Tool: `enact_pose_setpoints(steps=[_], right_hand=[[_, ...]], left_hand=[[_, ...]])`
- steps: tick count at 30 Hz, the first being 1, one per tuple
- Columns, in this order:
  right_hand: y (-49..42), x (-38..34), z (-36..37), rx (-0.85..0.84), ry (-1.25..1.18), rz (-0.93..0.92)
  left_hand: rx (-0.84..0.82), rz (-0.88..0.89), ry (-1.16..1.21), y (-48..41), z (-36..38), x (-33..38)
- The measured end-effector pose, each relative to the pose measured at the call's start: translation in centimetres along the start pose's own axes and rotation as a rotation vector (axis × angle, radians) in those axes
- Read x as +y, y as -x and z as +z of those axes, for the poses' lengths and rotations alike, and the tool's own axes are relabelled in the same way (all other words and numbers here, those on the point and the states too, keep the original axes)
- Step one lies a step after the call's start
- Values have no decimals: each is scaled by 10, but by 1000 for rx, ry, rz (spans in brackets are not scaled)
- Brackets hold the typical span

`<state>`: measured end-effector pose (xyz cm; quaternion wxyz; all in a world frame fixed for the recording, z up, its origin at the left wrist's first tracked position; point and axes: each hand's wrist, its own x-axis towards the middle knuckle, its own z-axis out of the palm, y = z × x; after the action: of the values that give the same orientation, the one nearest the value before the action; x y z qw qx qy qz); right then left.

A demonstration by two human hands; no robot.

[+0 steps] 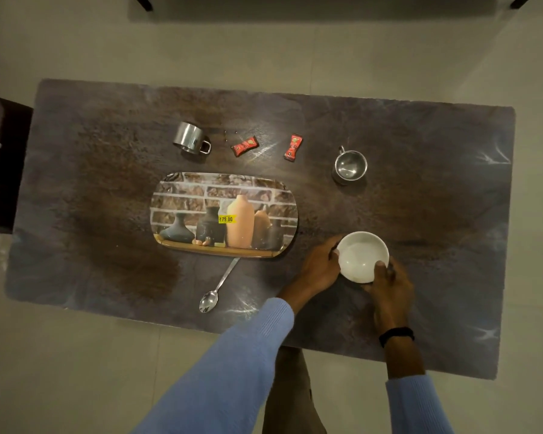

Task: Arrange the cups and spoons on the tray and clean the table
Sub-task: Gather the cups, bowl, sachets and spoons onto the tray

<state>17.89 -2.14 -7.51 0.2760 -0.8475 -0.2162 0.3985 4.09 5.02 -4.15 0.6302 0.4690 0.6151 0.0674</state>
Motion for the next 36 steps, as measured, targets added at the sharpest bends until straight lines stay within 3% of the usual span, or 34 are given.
enact_pose_setpoints(steps=[6,18,24,36], right_hand=[[21,-43,57,-101,-27,-124],[75,-133,248,-390,25,-292],[87,-160,300,-467,117,-286],[97,-173,327,-479,197,-355]], left_hand=[[198,1,128,16,-63,-29],[646,-10,266,29,-243,-103],[692,-36,244,19,-292,-131],[693,-70,280,19,-314,-143]])
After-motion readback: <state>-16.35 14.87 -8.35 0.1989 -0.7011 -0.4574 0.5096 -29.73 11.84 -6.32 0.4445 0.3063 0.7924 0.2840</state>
